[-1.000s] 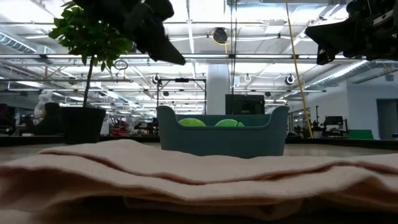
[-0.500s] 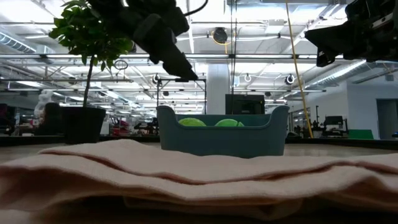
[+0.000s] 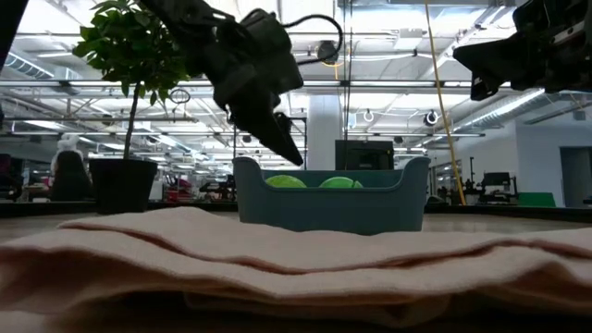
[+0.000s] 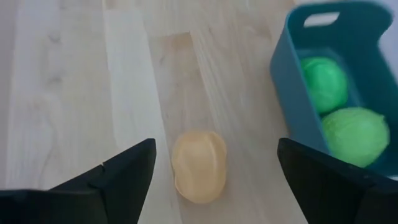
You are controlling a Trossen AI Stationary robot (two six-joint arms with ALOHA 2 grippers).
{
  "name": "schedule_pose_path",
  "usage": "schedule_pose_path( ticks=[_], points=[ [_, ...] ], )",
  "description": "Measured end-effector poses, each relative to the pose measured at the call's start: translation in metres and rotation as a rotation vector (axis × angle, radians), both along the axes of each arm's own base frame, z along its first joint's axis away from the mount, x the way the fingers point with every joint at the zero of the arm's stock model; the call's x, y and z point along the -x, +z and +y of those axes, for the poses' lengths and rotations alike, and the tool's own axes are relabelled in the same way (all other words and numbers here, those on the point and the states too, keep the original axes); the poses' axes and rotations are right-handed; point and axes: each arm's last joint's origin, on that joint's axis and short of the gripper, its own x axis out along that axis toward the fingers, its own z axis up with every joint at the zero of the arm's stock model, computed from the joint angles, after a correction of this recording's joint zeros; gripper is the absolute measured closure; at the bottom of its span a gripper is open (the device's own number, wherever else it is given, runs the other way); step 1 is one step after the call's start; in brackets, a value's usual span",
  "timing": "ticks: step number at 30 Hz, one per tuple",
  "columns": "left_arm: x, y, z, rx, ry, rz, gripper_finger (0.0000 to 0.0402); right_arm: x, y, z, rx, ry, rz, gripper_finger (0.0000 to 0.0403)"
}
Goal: Pick and placing Produce into tupperware
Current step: Put the brown potato into the blue bin
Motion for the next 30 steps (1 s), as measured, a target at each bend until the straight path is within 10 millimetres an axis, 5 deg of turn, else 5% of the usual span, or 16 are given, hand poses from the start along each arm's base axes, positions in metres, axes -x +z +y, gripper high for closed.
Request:
schedule_pose_path(
  ticks=[12,30],
  points=[
    [-0.009,-0.025,0.006,-0.024,-0.051,0.014,0.0059,0.0,-0.001,0.0,0.007,-0.001,0.012,0.0403],
    [-0.009,-0.029,0.005,-0.038,-0.036,0.034,0.0059,0.0,-0.002,0.0,0.009,-0.002,0.02,0.0403]
  ],
)
